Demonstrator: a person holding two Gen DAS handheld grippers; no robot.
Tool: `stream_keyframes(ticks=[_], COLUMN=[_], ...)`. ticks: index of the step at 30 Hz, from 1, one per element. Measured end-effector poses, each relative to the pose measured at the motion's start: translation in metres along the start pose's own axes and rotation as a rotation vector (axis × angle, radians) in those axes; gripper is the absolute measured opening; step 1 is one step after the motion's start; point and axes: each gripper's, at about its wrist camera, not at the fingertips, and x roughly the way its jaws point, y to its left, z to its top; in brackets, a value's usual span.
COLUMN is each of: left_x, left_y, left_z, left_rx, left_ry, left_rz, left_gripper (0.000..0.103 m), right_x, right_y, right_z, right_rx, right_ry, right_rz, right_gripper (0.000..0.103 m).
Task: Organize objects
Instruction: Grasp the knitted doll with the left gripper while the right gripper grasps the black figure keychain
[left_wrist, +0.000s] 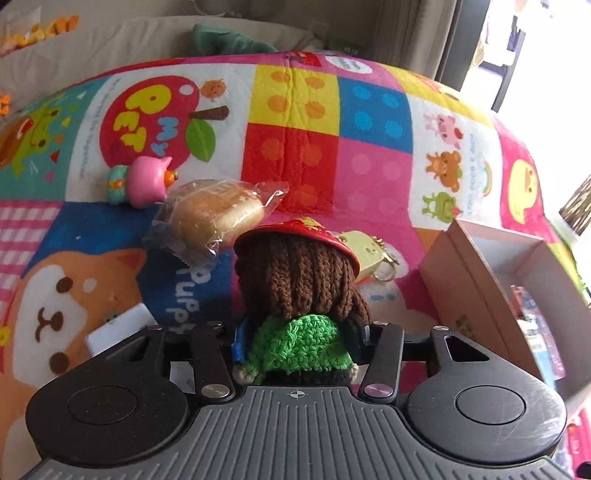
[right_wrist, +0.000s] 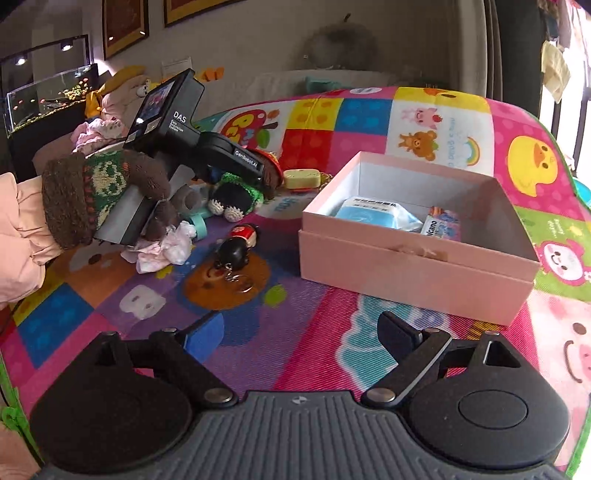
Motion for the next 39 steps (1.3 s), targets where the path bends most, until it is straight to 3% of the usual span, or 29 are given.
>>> stream_keyframes(ticks=[3, 8, 10, 14, 20, 23, 27, 30, 32, 34, 39], left_x=[-0.035, -0.120, -0.145, -0.178, -0.177, -0.170, -0.167, -0.167, -0.166, -0.166, -0.167], left_y=[-0.002, 0.009, 0.016, 0.039, 0.085, 0.101, 0.103, 0.102, 0.100, 0.099, 0.103], left_z=[-0.011, -0.052, -0.074, -0.123, -0.164, -0.170, -0.171, -0.173, -0.173, -0.173, -0.174], left_rx=[0.007, -0.028, -0.035, -0.080, -0.250, -0.326, -0.333, -0.332, -0.324, -0.318, -0.342], left_ry=[-0.060, -0.173, -0.194, -0.195, -0.182, -0.209, -0.230, -0.236, -0.236, -0.237, -0.242], left_rz=[-0.069, -0.221, -0.227, -0.153, 0.007, -0.012, -0.028, -0.029, -0.023, -0.019, -0.038], left_gripper=[0.053, 0.053, 0.053, 0.053, 0.053, 0.053, 0.053, 0.054, 0.054, 0.054, 0.054], right_x=[-0.004, -0.006, -0.003, 0.009, 0.028, 0.037, 0.045, 0.056, 0.068, 0.081, 0.112], right_y=[0.006, 0.007, 0.006, 0.007, 0.021, 0.034, 0.052, 0.061, 0.067, 0.073, 0.082], right_z=[-0.002, -0.008, -0.011, -0.014, -0.001, 0.012, 0.029, 0.041, 0.050, 0.058, 0.067], right_rx=[0.006, 0.006, 0.030, 0.080, 0.075, 0.036, -0.023, -0.047, -0.056, -0.076, -0.127], right_ry=[-0.015, -0.002, 0.022, 0.071, 0.102, 0.099, 0.084, 0.078, 0.086, 0.087, 0.091], right_rz=[0.006, 0.014, 0.028, 0.060, 0.057, 0.037, 0.030, 0.006, -0.015, -0.041, -0.096], right_gripper=[0.100, 0.101, 0.101, 0.101, 0.101, 0.101, 0.099, 0.087, 0.070, 0.061, 0.061])
